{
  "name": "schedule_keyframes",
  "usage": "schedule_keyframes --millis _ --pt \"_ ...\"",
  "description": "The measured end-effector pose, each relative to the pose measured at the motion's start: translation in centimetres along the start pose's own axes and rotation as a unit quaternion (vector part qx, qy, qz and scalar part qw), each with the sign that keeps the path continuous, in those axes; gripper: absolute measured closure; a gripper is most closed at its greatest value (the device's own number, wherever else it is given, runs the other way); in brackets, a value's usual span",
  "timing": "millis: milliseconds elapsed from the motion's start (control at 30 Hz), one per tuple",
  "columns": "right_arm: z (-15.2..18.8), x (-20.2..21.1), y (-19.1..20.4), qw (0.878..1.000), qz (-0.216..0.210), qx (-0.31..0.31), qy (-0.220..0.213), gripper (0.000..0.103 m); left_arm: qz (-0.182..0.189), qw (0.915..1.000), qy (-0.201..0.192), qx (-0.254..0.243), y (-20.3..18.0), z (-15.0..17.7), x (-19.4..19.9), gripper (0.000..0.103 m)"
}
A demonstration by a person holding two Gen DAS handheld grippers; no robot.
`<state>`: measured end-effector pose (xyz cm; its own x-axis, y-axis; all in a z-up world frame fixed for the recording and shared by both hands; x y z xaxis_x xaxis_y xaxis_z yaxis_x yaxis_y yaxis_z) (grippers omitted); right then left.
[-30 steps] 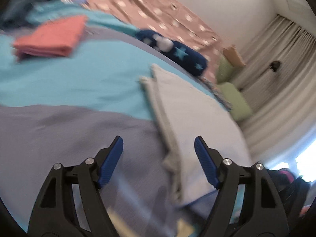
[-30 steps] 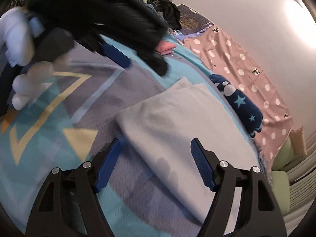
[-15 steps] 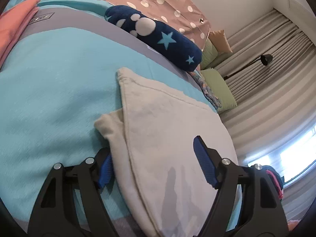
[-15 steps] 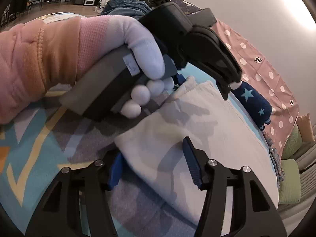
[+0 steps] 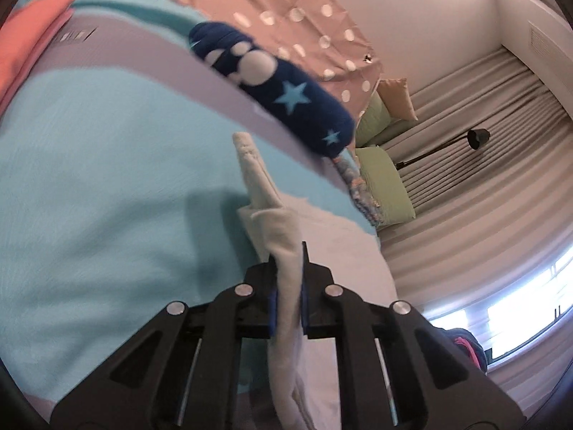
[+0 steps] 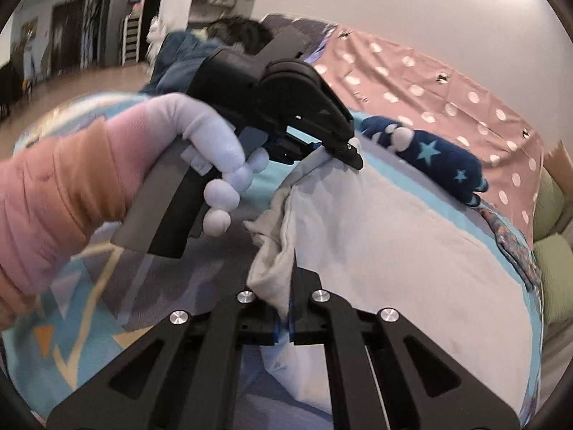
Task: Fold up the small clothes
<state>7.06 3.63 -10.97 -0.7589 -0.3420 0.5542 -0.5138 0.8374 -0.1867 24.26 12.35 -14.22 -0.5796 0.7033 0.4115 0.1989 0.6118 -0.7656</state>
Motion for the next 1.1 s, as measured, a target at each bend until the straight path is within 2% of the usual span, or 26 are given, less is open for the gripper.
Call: schedule_keyframes --millis 200,433,567,800,1100 --pt "-0.3 3.5 -4.7 0.996 0.016 -0.077 -0.038 0.100 -0.004 0.9999 -0.001 -0.015 -4.5 -1.0 -1.2 0.095" --pt "1.7 6.9 -11.3 0.977 -0.010 -0.203 -0.066 0.100 -0.002 0.9993 0.004 -0.036 -9.9 -0.5 -3.9 0.095" --pt "2.8 9.0 -14.5 0.966 -0.017 -0.246 -0.083 0.100 -0.006 0.9984 0.014 -0.054 -13.4 0.4 -6.5 0.095" --pt "6.2 12.3 -19.7 0.946 -0.007 -0.307 -0.100 0.100 -0.008 0.9944 0.046 -0.095 -19.3 3.7 -12.1 0.095" --pt "12.8 15.6 -25.7 0.917 0.030 -0.385 -0.101 0.100 -0.004 0.9847 0.111 -0.134 -24.7 9.9 -21.1 0.095"
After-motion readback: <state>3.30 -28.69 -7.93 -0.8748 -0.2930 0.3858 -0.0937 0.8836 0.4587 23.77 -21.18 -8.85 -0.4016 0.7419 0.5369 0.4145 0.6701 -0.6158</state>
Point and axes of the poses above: each gripper's, at about its wrist camera, not at the fingertips, and x roughly against the way its jaws point, y to its left, z to its underside, the point moved 6 cm from there along -x, roughly the way its jaws point, and after that the axes turned 8 degrees about -y, right-handed, at the moved point
